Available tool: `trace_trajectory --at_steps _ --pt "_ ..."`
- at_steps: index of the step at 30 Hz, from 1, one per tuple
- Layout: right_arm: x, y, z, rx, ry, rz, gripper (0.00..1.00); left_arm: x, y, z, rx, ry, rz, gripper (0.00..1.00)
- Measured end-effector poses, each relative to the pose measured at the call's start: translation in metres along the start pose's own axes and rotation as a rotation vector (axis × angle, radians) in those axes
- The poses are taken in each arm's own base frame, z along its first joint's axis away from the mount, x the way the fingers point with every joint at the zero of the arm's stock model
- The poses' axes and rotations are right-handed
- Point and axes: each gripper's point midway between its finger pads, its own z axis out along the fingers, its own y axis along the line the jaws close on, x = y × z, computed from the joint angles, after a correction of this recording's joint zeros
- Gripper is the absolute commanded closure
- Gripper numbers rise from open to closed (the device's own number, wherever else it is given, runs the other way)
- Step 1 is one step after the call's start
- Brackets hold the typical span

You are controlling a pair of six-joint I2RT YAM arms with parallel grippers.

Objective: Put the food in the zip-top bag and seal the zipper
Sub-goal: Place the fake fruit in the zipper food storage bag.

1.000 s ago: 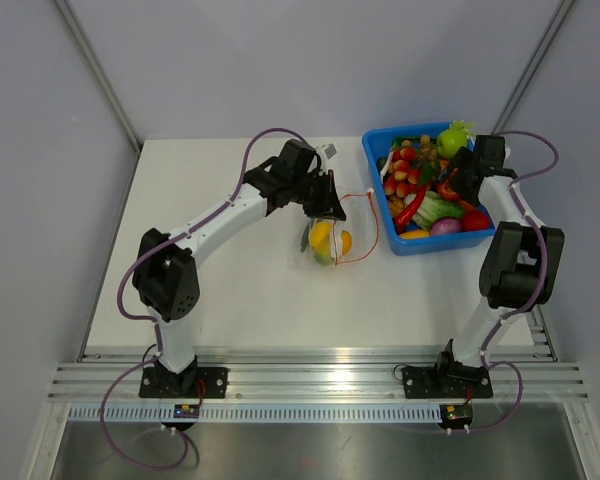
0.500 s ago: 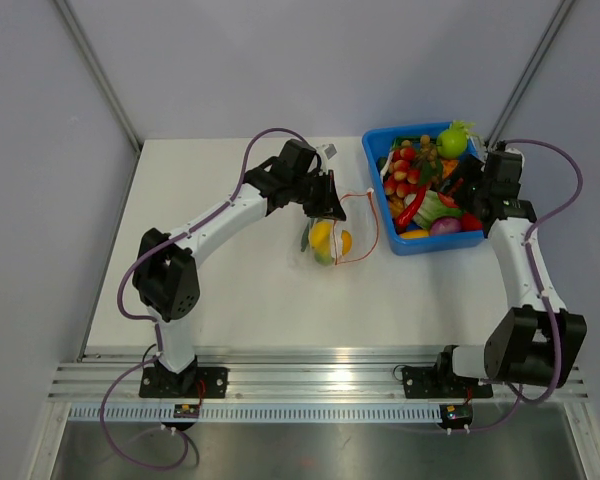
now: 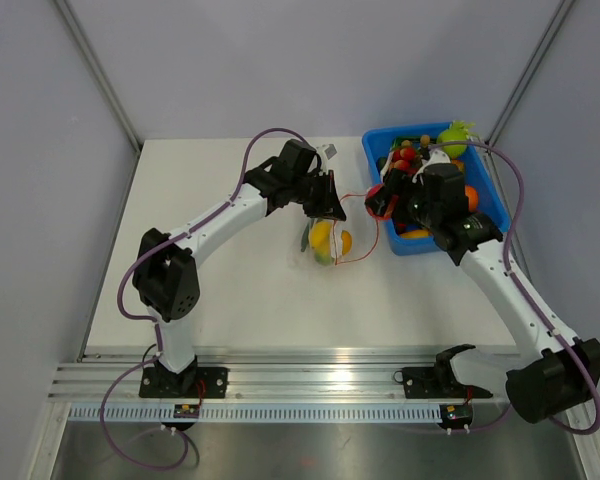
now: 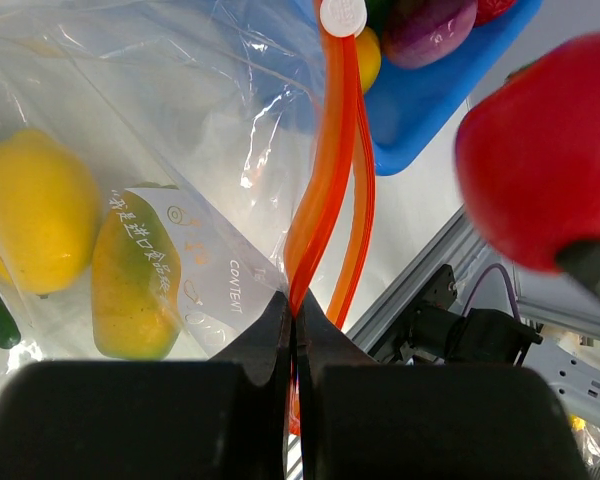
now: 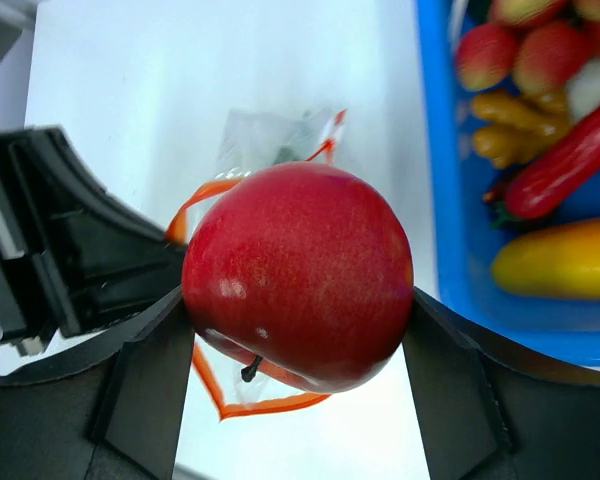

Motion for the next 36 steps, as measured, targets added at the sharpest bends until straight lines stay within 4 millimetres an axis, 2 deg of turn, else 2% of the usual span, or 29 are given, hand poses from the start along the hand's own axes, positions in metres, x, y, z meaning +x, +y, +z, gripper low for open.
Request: trace_trajectory --at_steps 4,7,8,9,10,13,23,26,28,31,34,36 --pt "0.025 0.021 0.011 -0.04 0.072 -0.028 0.36 0.0 0.0 0.0 0.0 0.0 0.0 1.0" --pt "0.042 0.026 0.023 -0.035 0.123 -0.037 0.32 -0.001 0.001 0.0 -0.001 -0.001 -0.002 1.0" --pt "0.046 0.025 0.027 -0.029 0.135 -0.037 0.26 -0.001 0.001 -0.001 -0.001 -0.003 -0.003 1.0" --pt "0.05 0.025 0.03 -0.024 0.147 -0.037 0.13 -0.001 0.001 -0.001 -0.001 -0.003 -0.003 1.0" --pt "0.053 0.025 0.033 -0.02 0.157 -0.034 0.07 -0.002 0.002 -0.001 -0.001 -0.003 -0.004 1.0" --pt "0.06 0.024 0.038 -0.01 0.177 -0.037 0.04 -0.002 0.002 -0.001 -0.001 -0.004 -0.005 1.0" --pt "0.046 0.021 0.035 0.03 0.132 -0.043 0.05 -0.001 0.006 0.0 0.003 -0.002 -0.016 1.0" --pt "0.04 0.02 0.032 0.044 0.109 -0.047 0.1 0.002 0.009 0.001 -0.001 0.008 -0.026 1.0" --pt "0.037 0.015 0.028 0.067 0.095 -0.053 0.18 0.003 0.01 0.001 -0.001 0.009 -0.027 1.0" --pt "0.033 0.008 0.022 0.103 0.075 -0.059 0.21 0.002 0.011 0.0 -0.001 0.008 -0.03 1.0" --pt "0.037 0.001 0.019 0.128 0.072 -0.061 0.23 0.0 0.012 -0.001 0.0 0.001 -0.03 1.0" --pt "0.048 -0.006 0.019 0.143 0.091 -0.06 0.27 -0.001 0.013 -0.003 -0.001 -0.003 -0.032 1.0"
